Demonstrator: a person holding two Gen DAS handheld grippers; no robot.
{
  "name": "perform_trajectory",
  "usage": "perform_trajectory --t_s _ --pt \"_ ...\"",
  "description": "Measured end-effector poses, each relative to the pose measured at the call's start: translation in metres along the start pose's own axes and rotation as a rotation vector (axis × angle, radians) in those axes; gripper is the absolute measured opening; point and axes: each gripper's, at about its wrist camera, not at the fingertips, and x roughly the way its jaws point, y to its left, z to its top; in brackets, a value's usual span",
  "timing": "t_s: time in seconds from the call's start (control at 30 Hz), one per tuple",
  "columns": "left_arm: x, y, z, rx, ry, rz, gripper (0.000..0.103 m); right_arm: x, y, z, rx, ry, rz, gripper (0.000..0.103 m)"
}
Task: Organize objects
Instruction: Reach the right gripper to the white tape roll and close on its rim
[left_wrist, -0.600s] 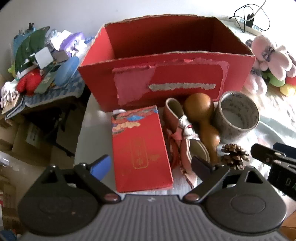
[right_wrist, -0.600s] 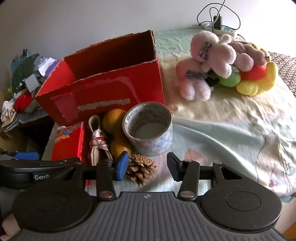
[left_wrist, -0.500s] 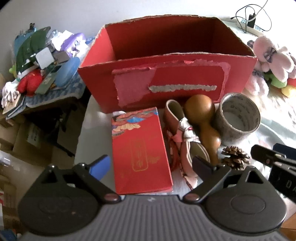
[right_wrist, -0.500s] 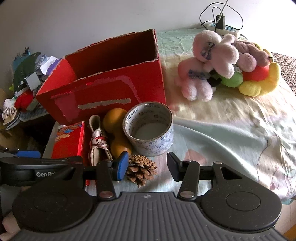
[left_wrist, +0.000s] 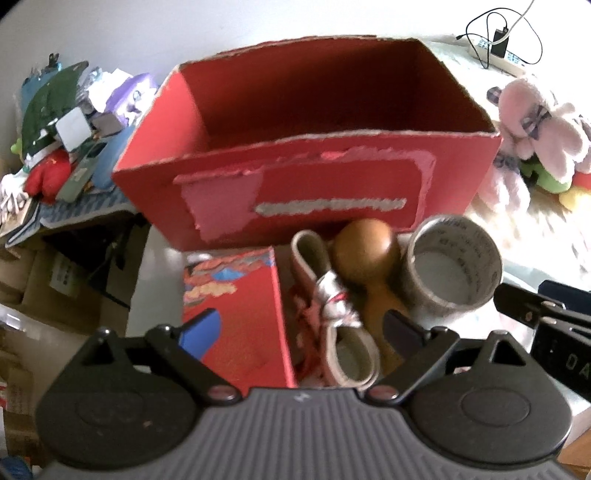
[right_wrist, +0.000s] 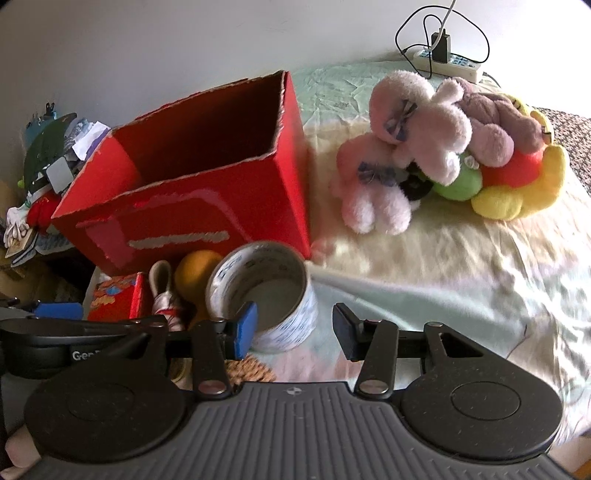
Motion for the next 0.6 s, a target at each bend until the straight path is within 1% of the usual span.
perform_trajectory --t_s 0.2,0.37,0.6 --pt "0.007 -0.014 0.014 -0.011 0.029 -0.017 0.090 0.009 -0.014 0.016 -0.003 0.026 0.024 0.048" --pt "0.011 -0.025 0.021 -0.005 0.023 0.014 0.090 0.017 -0.017 0.024 -0.029 0.048 0.044 0.047" --pt "0.017 -0.029 0.025 -0.029 0.082 0.012 0.090 0.032 -0.021 0.031 -0.051 0.096 0.068 0.047"
